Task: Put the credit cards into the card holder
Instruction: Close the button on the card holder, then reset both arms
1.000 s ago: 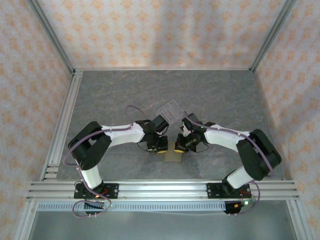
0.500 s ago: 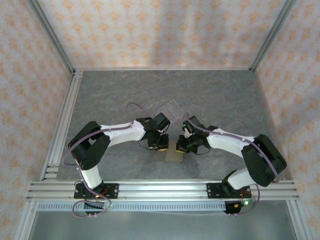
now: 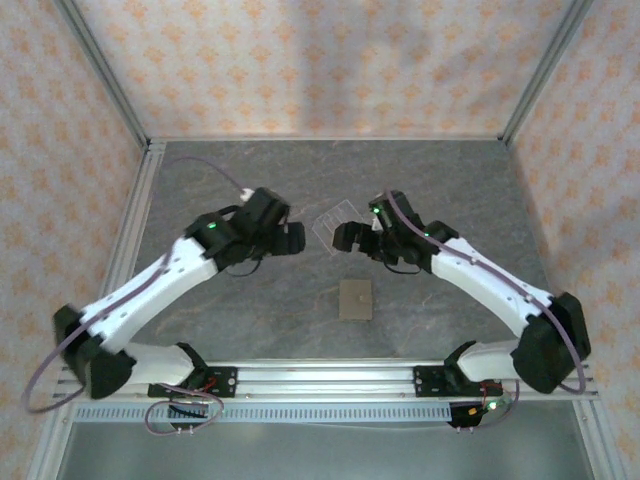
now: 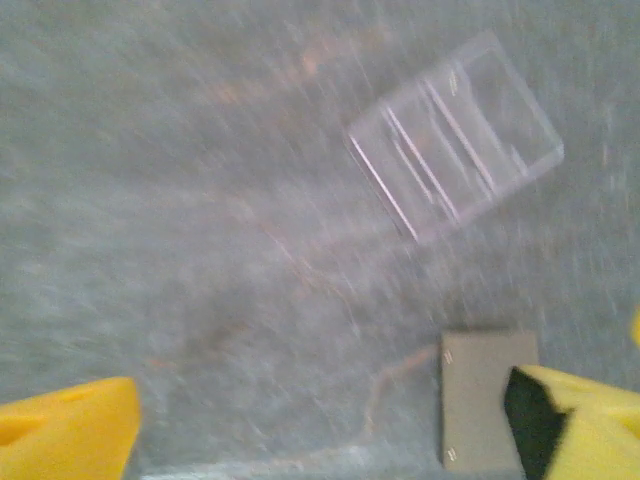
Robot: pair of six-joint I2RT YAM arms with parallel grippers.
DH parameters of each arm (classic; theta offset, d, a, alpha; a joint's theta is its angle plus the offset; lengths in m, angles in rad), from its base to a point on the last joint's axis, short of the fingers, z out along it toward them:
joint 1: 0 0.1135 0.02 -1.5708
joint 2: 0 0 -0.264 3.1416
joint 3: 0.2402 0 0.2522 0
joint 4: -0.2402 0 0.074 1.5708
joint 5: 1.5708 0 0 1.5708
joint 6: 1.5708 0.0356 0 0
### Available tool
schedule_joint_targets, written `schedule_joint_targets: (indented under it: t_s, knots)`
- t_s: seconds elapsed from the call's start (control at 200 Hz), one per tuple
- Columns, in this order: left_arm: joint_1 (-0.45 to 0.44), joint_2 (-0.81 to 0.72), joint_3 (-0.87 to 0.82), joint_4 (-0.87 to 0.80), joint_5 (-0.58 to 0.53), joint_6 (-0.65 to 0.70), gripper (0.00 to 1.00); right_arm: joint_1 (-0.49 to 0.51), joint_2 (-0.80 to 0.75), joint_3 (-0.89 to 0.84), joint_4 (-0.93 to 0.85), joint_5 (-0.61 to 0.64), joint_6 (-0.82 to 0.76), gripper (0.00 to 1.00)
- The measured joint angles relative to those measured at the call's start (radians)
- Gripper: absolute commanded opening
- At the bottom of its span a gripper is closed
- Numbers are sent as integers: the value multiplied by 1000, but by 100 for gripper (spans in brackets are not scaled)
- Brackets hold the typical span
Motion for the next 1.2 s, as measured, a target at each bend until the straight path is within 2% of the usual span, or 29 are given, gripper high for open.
schedule_joint_targets:
  t_s: [0.16,0.305,0.405,0.505,0.616,0.756,0.856,0.971,1.196]
  knots:
    - [0,-197,-189,70,-315,53,99,-88,-108,-18,-55,192,-28,99]
    - [26,-220,-390,177,-536,134,99,-110,-183,-45,-72,472,-78,99]
    - [107,-208,-494,320,-626,195,99,-117,-221,-152,26,655,-159,100]
    - [240,-211,-605,499,-677,248,99,-159,-255,-324,180,715,-241,100]
    - [364,-211,-718,695,-672,329,100,-228,-332,-539,415,729,-335,100]
    - [497,-172,-809,934,-573,399,100,-261,-381,-743,737,772,-489,100]
    - [537,-33,-809,1108,-536,439,99,-348,-354,-779,870,766,-525,100]
    - [556,118,-802,1236,-480,480,99,-425,-273,-784,1009,739,-527,100]
    - [598,189,-801,1394,-401,506,99,-510,-44,-777,1211,613,-514,100]
